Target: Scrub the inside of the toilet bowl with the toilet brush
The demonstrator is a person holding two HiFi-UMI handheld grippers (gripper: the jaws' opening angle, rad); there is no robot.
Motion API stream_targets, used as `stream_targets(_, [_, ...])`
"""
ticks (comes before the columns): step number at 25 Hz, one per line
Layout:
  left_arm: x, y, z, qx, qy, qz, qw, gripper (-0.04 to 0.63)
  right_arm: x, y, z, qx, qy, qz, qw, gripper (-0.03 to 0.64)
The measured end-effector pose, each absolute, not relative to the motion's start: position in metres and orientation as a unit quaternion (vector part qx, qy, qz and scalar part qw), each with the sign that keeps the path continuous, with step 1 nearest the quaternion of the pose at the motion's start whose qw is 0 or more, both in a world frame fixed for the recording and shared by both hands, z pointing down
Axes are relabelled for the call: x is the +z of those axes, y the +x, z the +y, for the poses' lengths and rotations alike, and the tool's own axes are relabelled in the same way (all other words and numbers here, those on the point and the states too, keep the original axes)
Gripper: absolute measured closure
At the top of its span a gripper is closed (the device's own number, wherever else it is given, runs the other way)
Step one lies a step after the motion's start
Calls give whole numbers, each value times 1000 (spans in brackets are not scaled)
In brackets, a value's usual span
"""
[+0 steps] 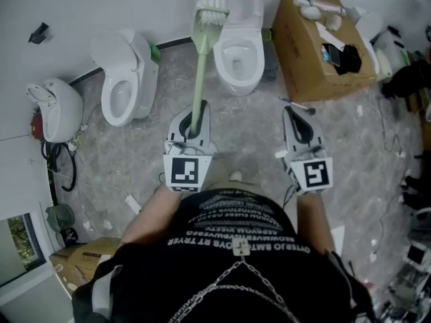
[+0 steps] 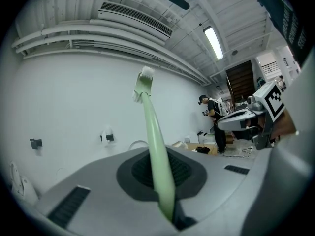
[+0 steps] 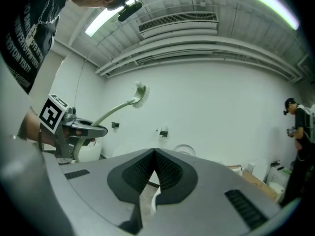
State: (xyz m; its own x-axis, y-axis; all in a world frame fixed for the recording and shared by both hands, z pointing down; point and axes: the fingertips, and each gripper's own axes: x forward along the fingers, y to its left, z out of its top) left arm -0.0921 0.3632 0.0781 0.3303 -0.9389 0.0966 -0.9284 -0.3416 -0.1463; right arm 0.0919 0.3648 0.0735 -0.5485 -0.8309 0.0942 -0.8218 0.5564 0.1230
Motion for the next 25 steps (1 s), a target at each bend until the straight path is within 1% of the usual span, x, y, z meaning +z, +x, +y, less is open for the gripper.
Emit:
stream_targets(9, [87,-100,334,-87,-824,559,29,594,80,85,340,-28,480,-873,84,626])
stream_targets(13, [88,-97,311,-74,-824,562,15,594,81,87,320,-27,483,-871,90,626])
stream_targets(25, [90,-107,241,-81,-825,559,13,594,86,76,251,-18,482,-871,93,626])
